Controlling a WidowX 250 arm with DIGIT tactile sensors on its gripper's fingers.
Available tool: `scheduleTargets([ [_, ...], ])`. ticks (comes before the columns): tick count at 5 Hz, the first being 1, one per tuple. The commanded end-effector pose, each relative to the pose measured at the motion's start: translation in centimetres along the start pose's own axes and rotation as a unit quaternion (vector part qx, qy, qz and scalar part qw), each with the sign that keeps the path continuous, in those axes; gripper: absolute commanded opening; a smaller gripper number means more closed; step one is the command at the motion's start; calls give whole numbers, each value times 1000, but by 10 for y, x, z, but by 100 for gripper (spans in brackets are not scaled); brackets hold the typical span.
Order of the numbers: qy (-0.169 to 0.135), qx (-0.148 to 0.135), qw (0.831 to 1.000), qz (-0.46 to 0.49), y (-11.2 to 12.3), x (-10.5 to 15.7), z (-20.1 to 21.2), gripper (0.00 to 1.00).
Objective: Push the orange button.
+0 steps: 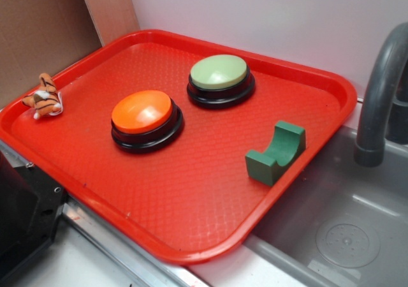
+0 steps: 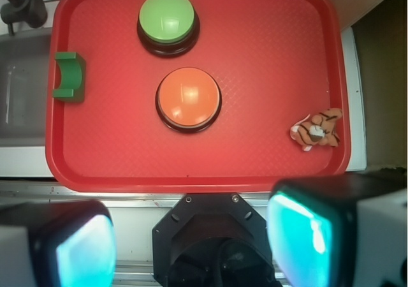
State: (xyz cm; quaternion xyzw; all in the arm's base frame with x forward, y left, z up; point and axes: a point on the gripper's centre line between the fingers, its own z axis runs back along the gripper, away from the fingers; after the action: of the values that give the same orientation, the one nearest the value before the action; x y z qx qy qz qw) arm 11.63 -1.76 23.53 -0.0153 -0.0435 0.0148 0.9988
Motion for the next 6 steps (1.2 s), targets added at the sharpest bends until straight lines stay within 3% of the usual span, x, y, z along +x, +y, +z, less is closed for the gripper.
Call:
scheduleTargets([
  [1, 0, 0, 1000, 0, 0, 0, 0, 100],
  [2, 22, 20, 995, -91, -1, 45, -54, 100],
  [3, 10, 86, 987, -132, -21, 92, -107, 100],
  [4, 17, 75, 979, -191, -24, 98, -155, 100],
  [6, 55, 16, 975, -216, -4, 79, -190, 100],
])
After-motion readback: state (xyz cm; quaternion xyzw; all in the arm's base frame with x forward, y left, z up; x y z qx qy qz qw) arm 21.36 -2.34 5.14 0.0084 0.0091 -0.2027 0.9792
